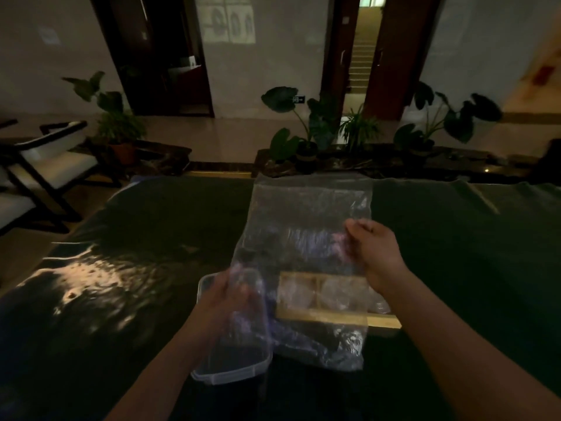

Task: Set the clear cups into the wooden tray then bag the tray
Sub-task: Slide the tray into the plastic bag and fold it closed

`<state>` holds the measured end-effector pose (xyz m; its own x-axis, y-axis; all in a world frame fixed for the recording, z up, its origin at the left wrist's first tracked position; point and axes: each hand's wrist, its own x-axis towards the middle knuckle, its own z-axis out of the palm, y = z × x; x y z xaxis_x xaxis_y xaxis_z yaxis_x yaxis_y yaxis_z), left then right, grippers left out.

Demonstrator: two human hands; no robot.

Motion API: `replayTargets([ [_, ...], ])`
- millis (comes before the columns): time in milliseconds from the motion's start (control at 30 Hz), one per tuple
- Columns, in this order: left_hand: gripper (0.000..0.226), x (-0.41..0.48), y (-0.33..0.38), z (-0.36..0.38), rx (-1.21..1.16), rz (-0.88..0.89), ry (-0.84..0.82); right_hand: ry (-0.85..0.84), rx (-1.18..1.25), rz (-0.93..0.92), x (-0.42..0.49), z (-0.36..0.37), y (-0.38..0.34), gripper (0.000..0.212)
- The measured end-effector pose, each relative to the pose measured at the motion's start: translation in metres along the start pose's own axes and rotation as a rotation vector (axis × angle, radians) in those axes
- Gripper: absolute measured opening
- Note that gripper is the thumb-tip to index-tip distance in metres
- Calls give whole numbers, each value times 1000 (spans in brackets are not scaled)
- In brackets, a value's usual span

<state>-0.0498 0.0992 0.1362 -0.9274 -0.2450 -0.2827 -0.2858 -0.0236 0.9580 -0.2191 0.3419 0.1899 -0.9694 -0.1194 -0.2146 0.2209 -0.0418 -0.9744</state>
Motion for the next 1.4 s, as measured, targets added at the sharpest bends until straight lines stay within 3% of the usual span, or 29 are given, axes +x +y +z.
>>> replayTargets([
  [67, 49, -5, -10, 2, 67, -102, -48, -20, 50, 8, -1, -8, -9, 14],
  [167, 11, -4, -18, 7, 119, -55, 138, 50, 34, -90, -5, -23, -13, 16],
  [233, 6, -5, -17, 12, 212, 14, 231, 111, 35, -141, -13, -29, -10, 16],
  [333, 12, -8, -8, 14, 349, 48, 156, 83, 47, -177, -20, -34, -5, 17],
  [467, 56, 2, 21, 5, 11, 25, -43, -76, 33, -204, -27, -46, -13, 17],
  [500, 58, 8, 30, 9, -10, 36, -68, -114, 23, -202, -28, -49, -14, 16],
  [633, 21, 29, 47, 40, -96, 128, -14, -164, 13, -213, -29, -58, -17, 18],
  [700, 15, 37, 43, 48, -186, 119, 89, -165, 31, -196, -29, -69, -14, 35],
  [767, 13, 43, 39, 51, -215, 142, 171, -261, 5, -77, -30, -80, -8, 59],
  [800, 13, 44, 39, 52, -231, 155, 188, -314, -25, -18, -32, -83, -4, 60],
  [867, 14, 45, 39, 54, -230, 170, 144, -294, -44, 18, -34, -88, 4, 42],
  [967, 21, 45, 38, 50, -166, 105, -66, -121, 42, -1, -32, -96, 10, 21],
  [1133, 23, 48, 40, 50, 63, 149, -45, -145, 122, 67, -29, -107, 9, 17],
  [1300, 18, 49, 42, 45, -17, 104, -161, -136, 61, 28, -26, -118, 10, 21],
  [1400, 12, 51, 43, 48, 53, 66, -208, -170, 71, 21, -28, -121, 11, 25],
])
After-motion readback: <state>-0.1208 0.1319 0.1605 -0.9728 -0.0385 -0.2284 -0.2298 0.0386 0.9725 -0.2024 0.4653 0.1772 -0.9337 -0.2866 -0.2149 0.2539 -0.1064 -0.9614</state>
